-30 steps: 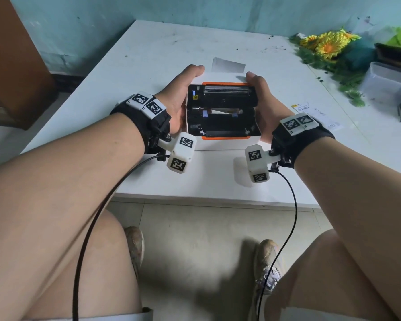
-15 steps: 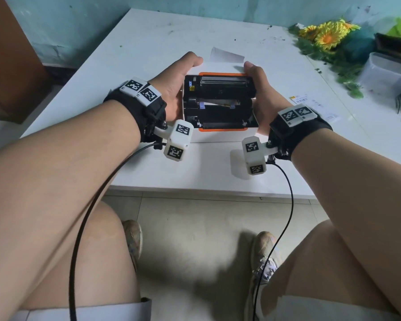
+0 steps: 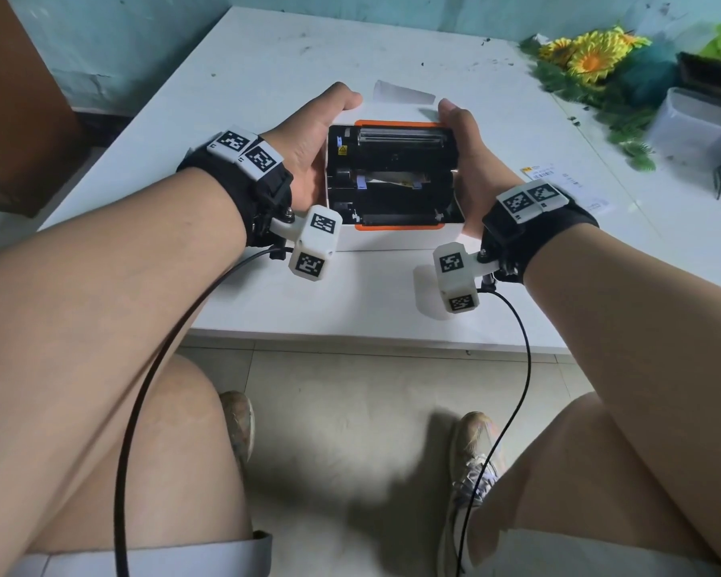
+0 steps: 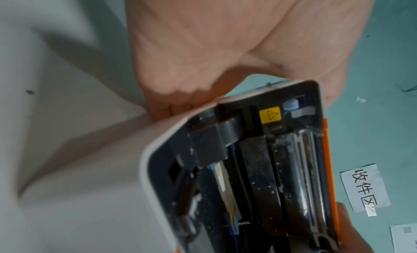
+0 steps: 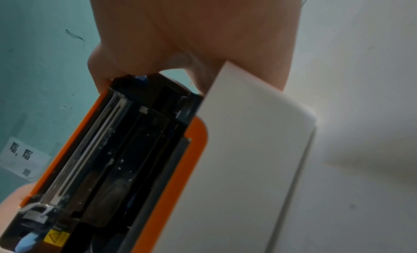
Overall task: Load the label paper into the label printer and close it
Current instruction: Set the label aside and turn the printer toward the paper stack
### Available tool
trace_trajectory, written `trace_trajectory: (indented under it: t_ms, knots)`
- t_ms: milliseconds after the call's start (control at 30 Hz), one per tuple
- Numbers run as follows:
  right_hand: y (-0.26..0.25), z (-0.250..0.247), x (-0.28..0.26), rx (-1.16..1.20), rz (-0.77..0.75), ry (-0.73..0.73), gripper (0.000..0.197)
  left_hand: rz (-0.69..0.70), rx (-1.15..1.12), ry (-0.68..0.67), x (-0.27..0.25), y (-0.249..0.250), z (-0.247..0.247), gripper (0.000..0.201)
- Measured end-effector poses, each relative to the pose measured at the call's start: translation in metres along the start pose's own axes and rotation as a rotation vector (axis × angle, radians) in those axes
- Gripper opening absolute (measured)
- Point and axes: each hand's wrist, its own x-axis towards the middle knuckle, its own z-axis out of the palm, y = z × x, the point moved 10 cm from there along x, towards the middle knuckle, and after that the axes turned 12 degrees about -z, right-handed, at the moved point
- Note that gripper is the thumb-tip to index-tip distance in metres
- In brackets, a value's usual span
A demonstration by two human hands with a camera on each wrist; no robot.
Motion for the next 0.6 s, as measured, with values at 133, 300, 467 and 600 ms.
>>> trace_trajectory:
  t_ms: [133,300,467,600]
  knots:
    - [-0.0002,0.0009,-0.0005,-0.015,0.006,-0.012,0.058,0.007,-0.032,0.019,0.001,0.0002,-0.0021,0.045]
    - [-0.0013,0.0026,-0.0021,-0.015,0.005,-0.014,0.057,0.021,-0.035,0.023,0.0006,0.0015,-0.0026,0.043]
    - [-0.002,0.0022,-0.001,-0.013,0.001,-0.013,0.056,0.011,-0.022,0.048,0.0034,0.0014,-0.0076,0.048]
    - [-0.0019,0.0021,0.0006,-0.002,0.002,-0.015,0.056,0.012,-0.025,0.062,0.0039,0.0023,-0.0091,0.05]
